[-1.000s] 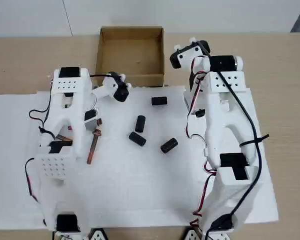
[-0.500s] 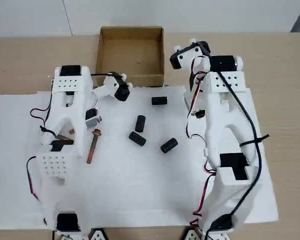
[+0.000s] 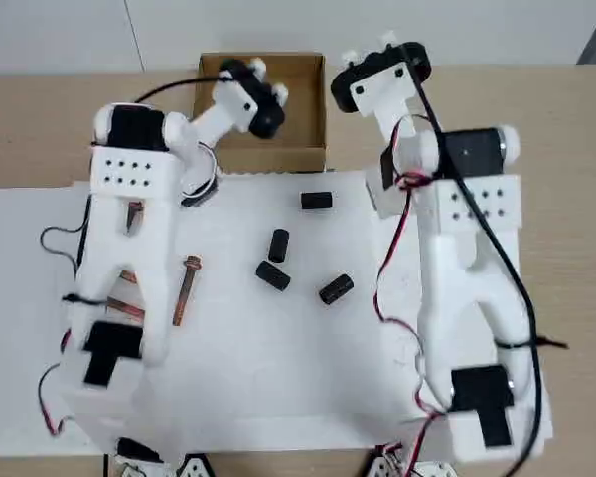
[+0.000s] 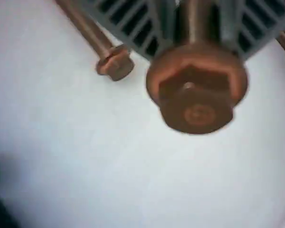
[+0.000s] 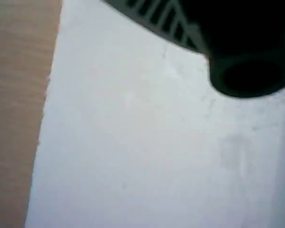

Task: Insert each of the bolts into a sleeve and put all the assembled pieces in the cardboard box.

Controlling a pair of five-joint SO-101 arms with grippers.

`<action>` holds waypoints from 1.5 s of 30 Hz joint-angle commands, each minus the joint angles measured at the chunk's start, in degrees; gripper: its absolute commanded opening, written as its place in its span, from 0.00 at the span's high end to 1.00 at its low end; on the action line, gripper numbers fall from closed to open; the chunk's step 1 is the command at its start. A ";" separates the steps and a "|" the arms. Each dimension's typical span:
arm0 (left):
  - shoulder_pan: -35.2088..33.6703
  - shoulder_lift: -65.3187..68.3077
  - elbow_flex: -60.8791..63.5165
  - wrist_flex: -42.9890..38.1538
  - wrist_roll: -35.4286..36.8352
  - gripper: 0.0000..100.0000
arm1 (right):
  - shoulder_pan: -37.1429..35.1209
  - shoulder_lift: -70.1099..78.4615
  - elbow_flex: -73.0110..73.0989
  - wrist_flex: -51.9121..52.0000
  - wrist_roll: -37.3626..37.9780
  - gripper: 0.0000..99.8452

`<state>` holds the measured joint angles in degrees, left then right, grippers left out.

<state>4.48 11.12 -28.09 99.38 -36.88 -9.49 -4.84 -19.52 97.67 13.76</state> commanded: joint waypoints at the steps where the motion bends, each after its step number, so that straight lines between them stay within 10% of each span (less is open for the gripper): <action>1: 2.73 -8.88 1.27 0.70 1.93 1.00 | 0.04 -8.84 6.68 1.10 -0.70 1.00; 21: 19.08 -34.55 33.54 -9.23 50.64 1.00 | 0.48 -38.81 40.35 -12.26 -18.29 1.00; 45: 21.36 -80.26 86.81 -55.47 68.40 1.00 | -21.49 -83.38 80.35 -30.55 -19.96 1.00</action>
<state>26.02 -63.43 56.75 46.99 30.73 -28.75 -84.75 59.25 68.48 -5.67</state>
